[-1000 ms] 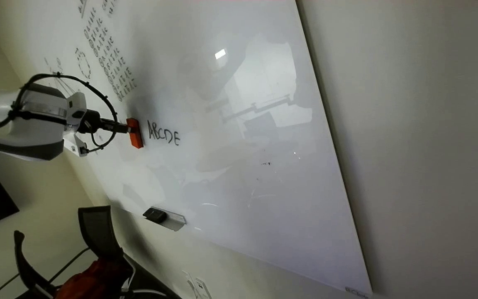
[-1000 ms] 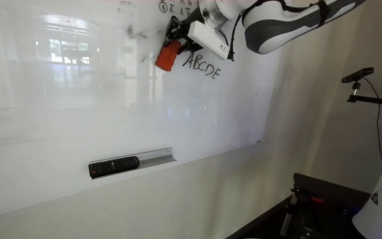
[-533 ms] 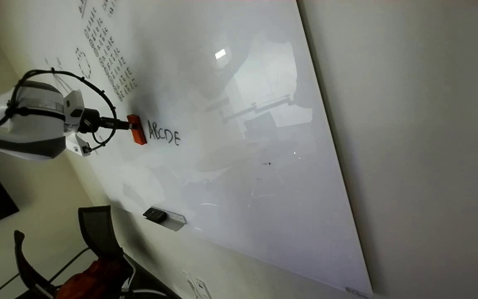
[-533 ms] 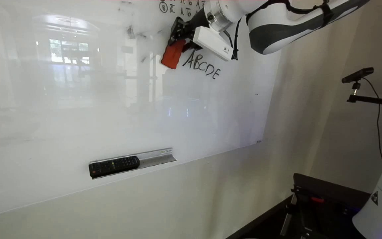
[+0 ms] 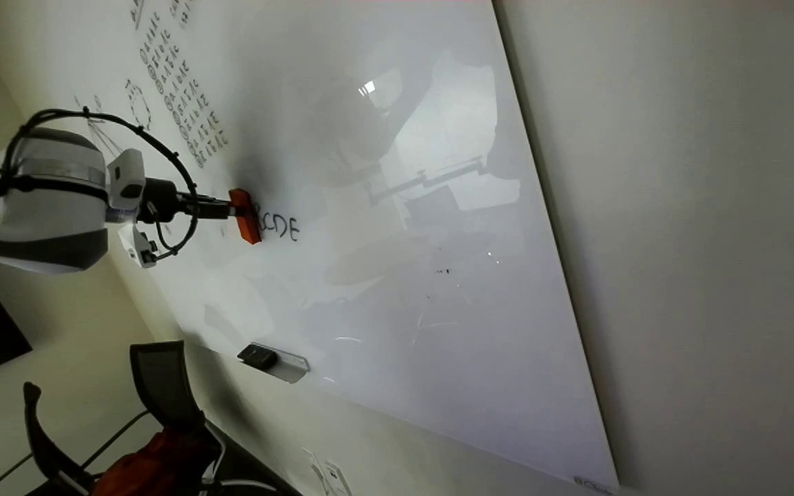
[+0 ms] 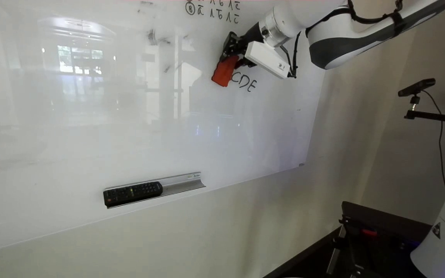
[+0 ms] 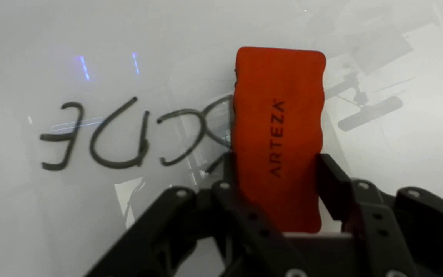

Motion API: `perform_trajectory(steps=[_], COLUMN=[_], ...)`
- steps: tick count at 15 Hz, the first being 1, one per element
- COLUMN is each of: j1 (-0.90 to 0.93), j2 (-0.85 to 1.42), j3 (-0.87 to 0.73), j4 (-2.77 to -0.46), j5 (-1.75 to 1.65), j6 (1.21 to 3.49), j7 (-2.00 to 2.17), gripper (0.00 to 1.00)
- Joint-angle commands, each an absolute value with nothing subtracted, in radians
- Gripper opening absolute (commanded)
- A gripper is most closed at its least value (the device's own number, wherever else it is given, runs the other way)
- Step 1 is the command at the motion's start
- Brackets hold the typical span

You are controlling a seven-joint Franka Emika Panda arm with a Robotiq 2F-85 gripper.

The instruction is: Use the orange eraser to clean the "ABCDE" off the whiteboard

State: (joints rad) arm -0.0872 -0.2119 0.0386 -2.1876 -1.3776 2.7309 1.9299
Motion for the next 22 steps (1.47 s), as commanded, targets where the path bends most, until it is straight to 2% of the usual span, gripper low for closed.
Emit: perform_trajectory(steps=[1, 14, 22], j1=[-0.133, -0.239, -0.197], j2=[-0.296, -0.402, -0.313], j3=[-0.002, -0.070, -0.088], j4=[-2.277, -2.421, -2.366], j5=[-1.399, -1.387, -1.323], j6=[2.695, 2.587, 2.725], j7=[1.972, 2.003, 1.985], gripper=[0.28, 0.28, 0.28])
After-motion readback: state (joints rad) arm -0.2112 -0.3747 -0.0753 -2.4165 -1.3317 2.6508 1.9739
